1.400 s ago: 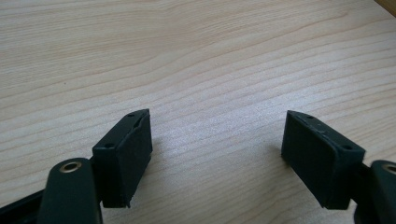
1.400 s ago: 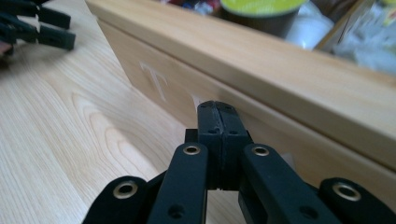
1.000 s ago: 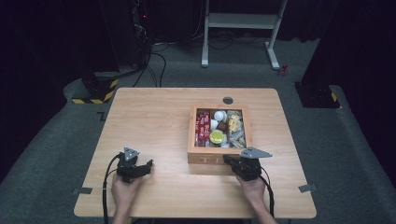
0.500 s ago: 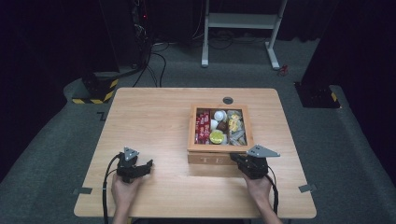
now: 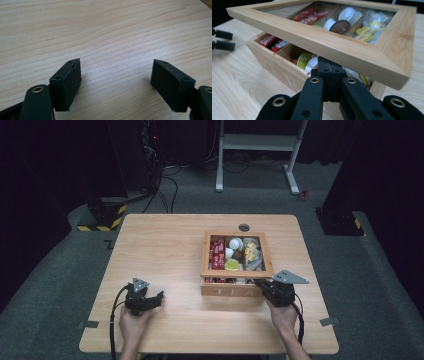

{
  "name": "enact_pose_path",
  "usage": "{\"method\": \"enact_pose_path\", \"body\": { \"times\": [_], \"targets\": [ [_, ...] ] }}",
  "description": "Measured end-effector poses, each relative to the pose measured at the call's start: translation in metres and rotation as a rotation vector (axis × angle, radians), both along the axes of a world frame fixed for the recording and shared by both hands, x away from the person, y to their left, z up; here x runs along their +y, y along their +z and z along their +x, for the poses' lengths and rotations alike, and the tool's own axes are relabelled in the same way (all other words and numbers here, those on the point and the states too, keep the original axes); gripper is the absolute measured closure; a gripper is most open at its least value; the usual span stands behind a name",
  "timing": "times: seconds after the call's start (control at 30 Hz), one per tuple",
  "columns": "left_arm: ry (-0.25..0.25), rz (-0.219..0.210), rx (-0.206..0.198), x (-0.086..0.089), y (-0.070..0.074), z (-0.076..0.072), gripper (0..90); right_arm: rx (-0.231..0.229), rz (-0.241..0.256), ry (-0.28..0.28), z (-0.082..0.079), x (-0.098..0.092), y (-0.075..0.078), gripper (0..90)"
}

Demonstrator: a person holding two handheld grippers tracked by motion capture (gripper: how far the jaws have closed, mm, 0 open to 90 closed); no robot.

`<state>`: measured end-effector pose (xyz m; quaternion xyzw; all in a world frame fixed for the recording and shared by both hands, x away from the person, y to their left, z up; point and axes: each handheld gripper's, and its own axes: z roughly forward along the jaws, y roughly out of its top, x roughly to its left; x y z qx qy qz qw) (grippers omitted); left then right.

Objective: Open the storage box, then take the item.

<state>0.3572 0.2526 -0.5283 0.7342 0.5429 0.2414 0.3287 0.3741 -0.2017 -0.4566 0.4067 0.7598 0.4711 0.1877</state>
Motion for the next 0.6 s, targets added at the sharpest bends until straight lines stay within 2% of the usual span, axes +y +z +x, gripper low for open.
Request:
{"method": "enact_pose_path", "body": {
  "times": [0.47, 0.6],
  "targets": [
    [0.002, -0.004, 0.0, -0.001, 0.0, -0.001, 25.1, -0.042, -0.014, 0.011, 0.01, -0.003, 0.026, 90.0],
    [-0.001, -0.004, 0.0, -0.002, 0.0, -0.002, 25.1, -0.037, -0.017, 0.009, 0.013, -0.006, 0.032, 90.0]
  ]
}}
